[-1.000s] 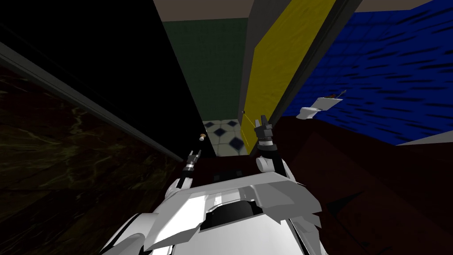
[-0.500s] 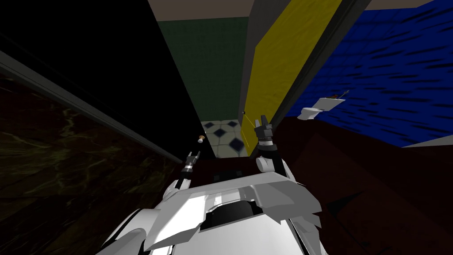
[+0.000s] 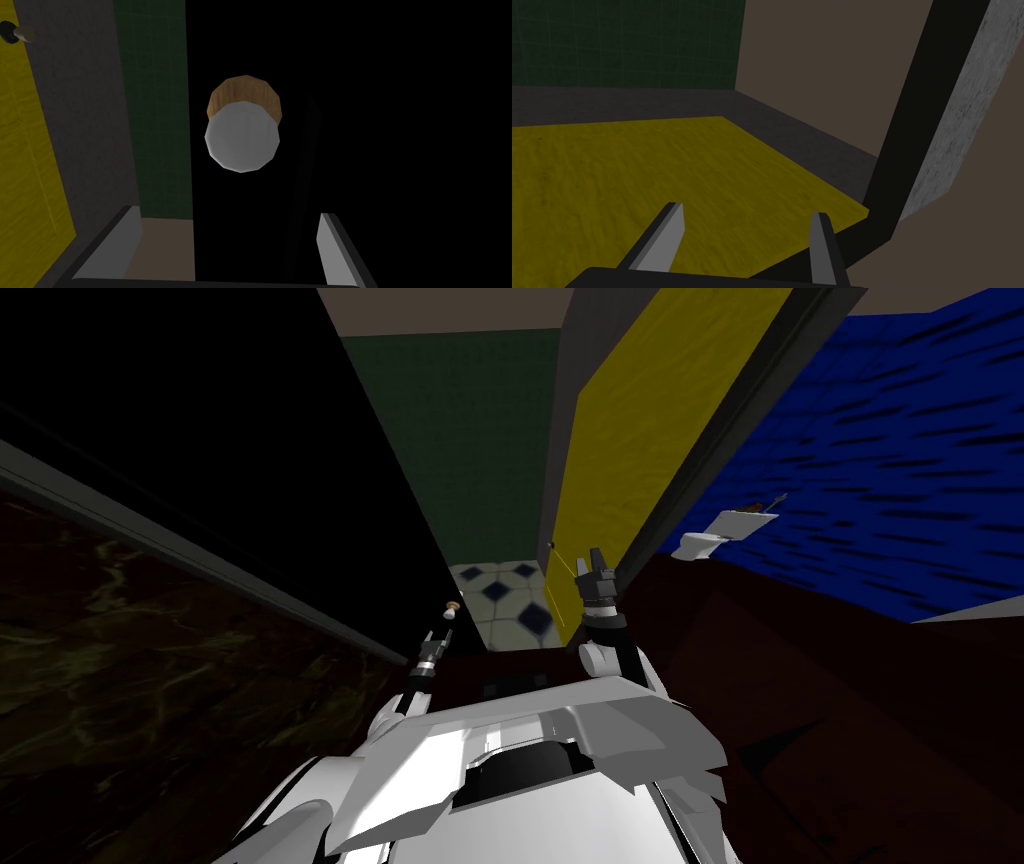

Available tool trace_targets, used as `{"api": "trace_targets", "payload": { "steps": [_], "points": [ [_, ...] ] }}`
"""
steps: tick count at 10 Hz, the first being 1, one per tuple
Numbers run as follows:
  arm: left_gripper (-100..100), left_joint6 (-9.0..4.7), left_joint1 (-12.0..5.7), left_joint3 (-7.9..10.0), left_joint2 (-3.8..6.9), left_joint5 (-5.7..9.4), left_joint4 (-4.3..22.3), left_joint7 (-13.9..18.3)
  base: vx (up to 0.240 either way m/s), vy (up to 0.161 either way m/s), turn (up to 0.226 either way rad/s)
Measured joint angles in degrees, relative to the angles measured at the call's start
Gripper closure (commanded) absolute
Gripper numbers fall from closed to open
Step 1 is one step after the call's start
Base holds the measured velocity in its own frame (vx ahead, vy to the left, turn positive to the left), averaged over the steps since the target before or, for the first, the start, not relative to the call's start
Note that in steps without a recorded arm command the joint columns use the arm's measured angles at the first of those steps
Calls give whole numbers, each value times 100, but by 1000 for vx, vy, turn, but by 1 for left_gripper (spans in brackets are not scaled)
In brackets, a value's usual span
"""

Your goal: Push the door open

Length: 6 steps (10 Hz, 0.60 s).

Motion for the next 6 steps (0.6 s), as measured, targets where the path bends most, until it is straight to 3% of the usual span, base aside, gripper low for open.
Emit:
{"api": "trace_targets", "payload": {
  "steps": [4, 5, 6],
  "points": [
    [-100, 62, -55, 54, -54, 31, 34, -69, 201, 3, -36],
    [-100, 65, -78, 65, -66, 38, 66, -81, 80, 2, -8],
    [100, 65, -83, 66, -67, 38, 70, -84, -10, -1, 3]
  ]
}}
